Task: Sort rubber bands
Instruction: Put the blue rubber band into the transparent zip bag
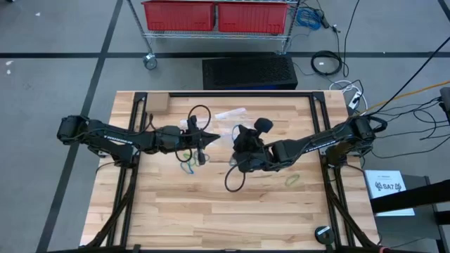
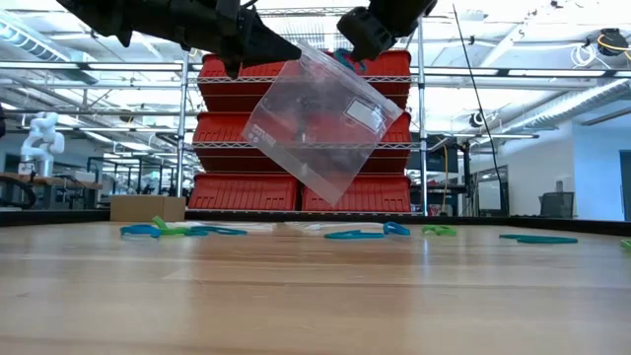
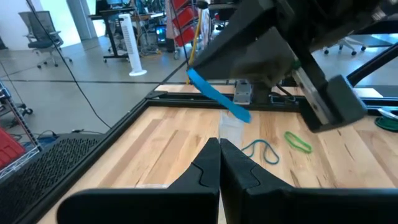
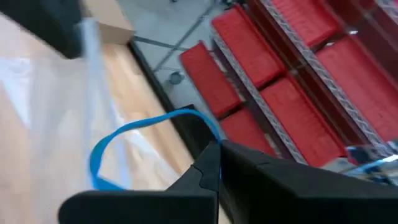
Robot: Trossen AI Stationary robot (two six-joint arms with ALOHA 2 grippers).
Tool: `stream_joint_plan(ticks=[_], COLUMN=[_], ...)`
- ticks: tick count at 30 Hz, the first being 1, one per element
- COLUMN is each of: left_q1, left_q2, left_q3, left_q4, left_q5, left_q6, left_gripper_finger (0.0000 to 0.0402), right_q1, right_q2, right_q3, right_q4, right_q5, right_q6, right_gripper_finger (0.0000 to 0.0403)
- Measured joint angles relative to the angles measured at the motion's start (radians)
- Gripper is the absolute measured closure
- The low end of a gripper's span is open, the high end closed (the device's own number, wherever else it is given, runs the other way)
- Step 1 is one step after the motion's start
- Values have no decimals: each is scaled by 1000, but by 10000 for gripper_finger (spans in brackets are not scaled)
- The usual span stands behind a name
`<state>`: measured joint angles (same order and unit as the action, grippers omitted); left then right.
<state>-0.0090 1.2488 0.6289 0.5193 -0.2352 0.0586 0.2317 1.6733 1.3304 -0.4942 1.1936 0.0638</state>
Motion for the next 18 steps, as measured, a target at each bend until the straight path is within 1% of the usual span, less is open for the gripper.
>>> stream_joint_plan(ticks=[4,9,14,18], left_q1=[0,0,0,0], left_q2=[0,0,0,0], left_q3=[0,0,0,0], left_q4=[0,0,4,5], left_q5=[0,0,0,0], left_q6=[0,-1,-1,-2], left_gripper_finger=[402,402,402,402], right_q1=[0,0,8,12], right_q2=[-9,-8,-5,4], right_q3=[0,0,0,0], right_q4=[-2,-2,-3,-3], right_q5=[16,4,-71,-163], right_q6=[-8,-16,-8,4], right_gripper_finger=[403,403,403,403])
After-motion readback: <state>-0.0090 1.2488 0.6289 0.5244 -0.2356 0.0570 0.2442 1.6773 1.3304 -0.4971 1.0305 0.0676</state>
